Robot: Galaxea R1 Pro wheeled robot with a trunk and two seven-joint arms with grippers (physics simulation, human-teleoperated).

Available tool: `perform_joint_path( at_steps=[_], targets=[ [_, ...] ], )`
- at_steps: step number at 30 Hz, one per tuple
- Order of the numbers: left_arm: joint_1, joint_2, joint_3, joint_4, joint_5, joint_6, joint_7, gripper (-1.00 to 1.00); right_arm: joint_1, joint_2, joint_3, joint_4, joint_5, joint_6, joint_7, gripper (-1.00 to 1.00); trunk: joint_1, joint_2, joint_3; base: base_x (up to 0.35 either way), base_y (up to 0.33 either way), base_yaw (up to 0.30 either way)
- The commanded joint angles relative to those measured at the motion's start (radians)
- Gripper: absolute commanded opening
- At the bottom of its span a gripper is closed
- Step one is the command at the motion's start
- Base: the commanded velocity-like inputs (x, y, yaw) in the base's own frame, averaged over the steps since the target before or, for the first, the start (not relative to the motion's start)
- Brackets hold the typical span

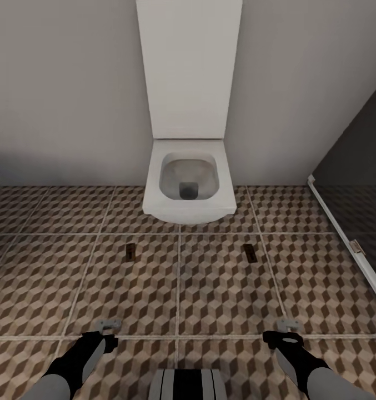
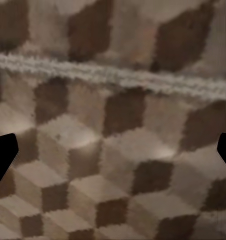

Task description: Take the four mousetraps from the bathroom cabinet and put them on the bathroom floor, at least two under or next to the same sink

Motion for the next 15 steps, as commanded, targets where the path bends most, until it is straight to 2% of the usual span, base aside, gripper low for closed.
perform_joint_path(
  at_steps=[1, 15],
  targets=[
    [0.0, 0.001, -0.006, -0.002, 0.011, 0.005, 0.007, 1.0, 0.0, -0.001, 0.008, -0.002, -0.01, 0.006, -0.005, 1.0, -0.001, 0.0, 0.003, 0.0, 0.0, 0.0],
    [0.0, 0.002, -0.005, -0.014, 0.011, 0.005, 0.006, 1.0, 0.0, 0.003, 0.016, -0.007, -0.002, 0.004, -0.003, 1.0, -0.007, 0.003, 0.057, 0.0, 0.0, 0.0]
  ],
)
